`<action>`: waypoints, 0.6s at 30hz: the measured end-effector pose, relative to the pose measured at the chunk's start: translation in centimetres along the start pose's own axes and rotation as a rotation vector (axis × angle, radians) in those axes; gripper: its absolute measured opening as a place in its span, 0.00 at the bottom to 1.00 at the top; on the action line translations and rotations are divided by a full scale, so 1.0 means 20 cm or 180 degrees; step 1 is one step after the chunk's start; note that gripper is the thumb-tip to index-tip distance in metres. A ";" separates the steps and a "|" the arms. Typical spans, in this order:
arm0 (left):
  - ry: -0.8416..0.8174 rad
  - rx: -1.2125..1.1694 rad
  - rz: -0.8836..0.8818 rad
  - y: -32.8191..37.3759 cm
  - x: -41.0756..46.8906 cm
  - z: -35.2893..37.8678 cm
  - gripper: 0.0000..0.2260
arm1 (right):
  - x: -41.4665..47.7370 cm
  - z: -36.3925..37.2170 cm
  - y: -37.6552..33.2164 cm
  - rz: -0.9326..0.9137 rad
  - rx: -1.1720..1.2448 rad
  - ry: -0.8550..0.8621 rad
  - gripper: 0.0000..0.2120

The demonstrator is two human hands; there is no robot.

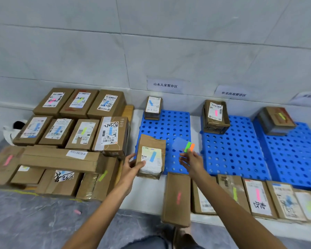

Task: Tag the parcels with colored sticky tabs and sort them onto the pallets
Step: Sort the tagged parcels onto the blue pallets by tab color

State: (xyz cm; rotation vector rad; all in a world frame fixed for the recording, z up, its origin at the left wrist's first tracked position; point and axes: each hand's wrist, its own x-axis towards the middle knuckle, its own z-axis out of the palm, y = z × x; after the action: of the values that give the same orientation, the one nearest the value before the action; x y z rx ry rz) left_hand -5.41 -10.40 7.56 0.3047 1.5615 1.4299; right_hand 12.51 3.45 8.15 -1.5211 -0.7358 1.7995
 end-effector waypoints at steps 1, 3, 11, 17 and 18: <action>-0.0009 -0.0054 -0.0020 -0.01 0.01 0.03 0.21 | 0.04 -0.05 -0.02 0.0013 0.0030 0.0093 0.13; -0.0062 -0.0109 -0.0037 -0.01 0.03 0.09 0.20 | 0.12 -0.13 -0.04 0.0072 -0.0492 0.0500 0.22; -0.0182 -0.0129 -0.0103 0.02 0.17 0.43 0.16 | 0.04 -0.12 -0.10 -0.0695 -0.1556 -0.0989 0.19; -0.0295 0.1086 -0.0009 0.10 0.50 0.64 0.22 | 0.38 -0.01 -0.18 -0.0677 -0.1419 -0.0640 0.23; -0.0232 0.1408 0.0066 0.11 0.57 0.68 0.23 | 0.45 0.00 -0.20 -0.0633 -0.1423 -0.0577 0.23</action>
State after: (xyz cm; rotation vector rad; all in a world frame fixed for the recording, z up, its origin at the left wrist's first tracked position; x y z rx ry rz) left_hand -1.74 6.97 6.24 0.6281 1.8085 1.0632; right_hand 12.17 13.05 5.75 -1.4986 -1.4027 1.7095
